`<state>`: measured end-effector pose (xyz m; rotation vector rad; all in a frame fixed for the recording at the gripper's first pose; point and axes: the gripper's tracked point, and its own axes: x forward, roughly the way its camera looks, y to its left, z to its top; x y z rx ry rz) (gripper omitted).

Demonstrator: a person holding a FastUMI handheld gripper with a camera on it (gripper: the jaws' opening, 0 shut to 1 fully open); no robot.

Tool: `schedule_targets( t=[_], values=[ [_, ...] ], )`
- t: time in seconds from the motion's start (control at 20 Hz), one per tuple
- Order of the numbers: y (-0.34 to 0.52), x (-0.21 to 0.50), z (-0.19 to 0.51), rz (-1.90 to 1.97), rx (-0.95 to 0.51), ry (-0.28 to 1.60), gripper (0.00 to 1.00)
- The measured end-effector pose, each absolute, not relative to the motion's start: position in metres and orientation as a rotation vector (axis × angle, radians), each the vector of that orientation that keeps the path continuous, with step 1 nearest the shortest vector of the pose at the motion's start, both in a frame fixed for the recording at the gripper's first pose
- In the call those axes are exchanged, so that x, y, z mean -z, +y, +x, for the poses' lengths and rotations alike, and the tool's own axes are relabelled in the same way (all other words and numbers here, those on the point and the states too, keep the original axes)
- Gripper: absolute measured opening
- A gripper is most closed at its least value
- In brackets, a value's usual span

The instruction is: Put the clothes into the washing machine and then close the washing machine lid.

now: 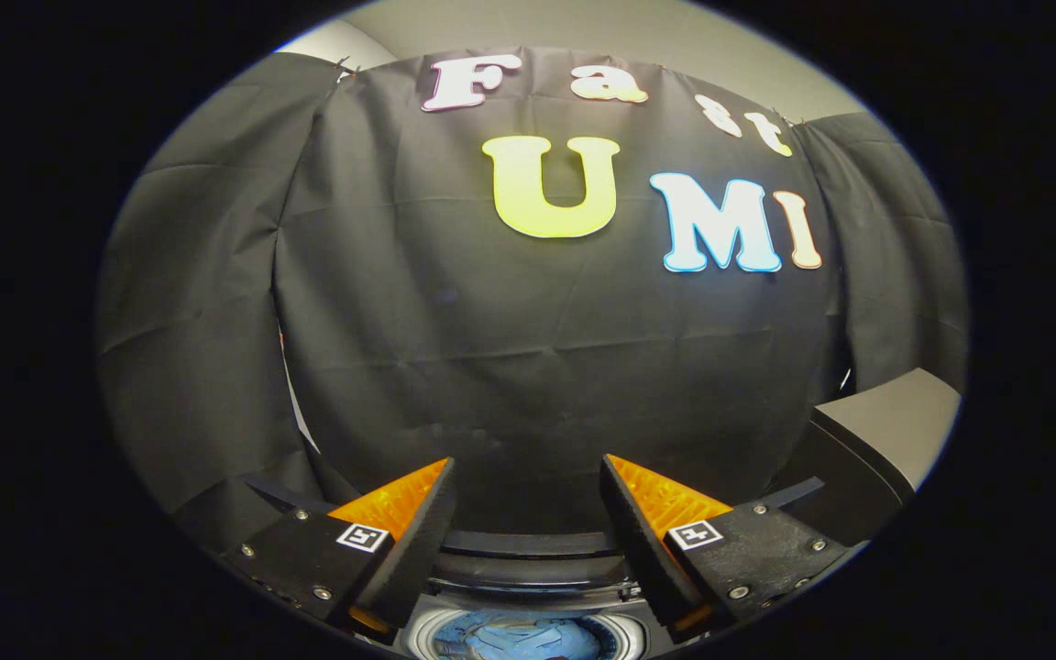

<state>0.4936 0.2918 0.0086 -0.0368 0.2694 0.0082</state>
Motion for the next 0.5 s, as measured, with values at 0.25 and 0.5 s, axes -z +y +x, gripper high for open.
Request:
schedule_targets(
  t=[0.25,0.5],
  values=[
    [0.292,-0.004,0.464,-0.043,-0.002,0.255,0.95],
    [0.293,0.001,0.439,-0.049,-0.006,0.235,0.95]
  ],
)
